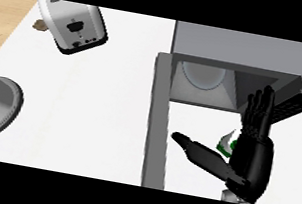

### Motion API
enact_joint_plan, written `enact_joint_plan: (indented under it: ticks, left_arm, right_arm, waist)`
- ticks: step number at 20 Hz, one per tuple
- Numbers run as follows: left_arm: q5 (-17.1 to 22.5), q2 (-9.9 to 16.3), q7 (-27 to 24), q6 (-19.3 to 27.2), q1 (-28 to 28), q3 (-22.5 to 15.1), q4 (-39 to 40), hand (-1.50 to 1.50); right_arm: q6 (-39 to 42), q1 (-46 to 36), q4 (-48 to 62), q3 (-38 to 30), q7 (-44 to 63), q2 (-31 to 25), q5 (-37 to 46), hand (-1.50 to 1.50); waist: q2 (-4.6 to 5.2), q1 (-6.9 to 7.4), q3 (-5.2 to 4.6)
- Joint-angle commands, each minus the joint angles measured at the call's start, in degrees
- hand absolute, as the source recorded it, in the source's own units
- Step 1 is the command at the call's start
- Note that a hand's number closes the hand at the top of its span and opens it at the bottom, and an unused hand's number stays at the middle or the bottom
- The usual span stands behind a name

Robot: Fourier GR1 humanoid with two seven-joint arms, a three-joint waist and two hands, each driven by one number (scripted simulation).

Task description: Pick up the milk, place it into the microwave and close the microwave

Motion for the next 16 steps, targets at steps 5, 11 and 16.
enact_joint_plan:
  ticks: [5,11,16]
  left_arm:
    - [1.2,-1.5,0.2,-2.1,2.2,0.6,-1.9,-1.5]
    - [3.9,-0.7,-2.5,-4.8,3.5,4.0,-0.5,-1.5]
    - [0.0,-1.6,-2.0,-2.9,3.3,0.9,-1.4,-1.5]
  right_arm:
    - [0.7,9.3,6.4,-3.7,-14.3,0.2,-8.4,-1.5]
    - [7.0,8.6,15.8,-11.3,-22.3,-0.4,-12.6,-1.5]
    - [11.3,13.9,14.9,-13.1,-26.0,-2.2,-15.3,-1.5]
  waist:
    - [0.0,-0.18,0.02]
    - [0.03,-0.03,0.02]
    - [0.0,-0.26,0.0]
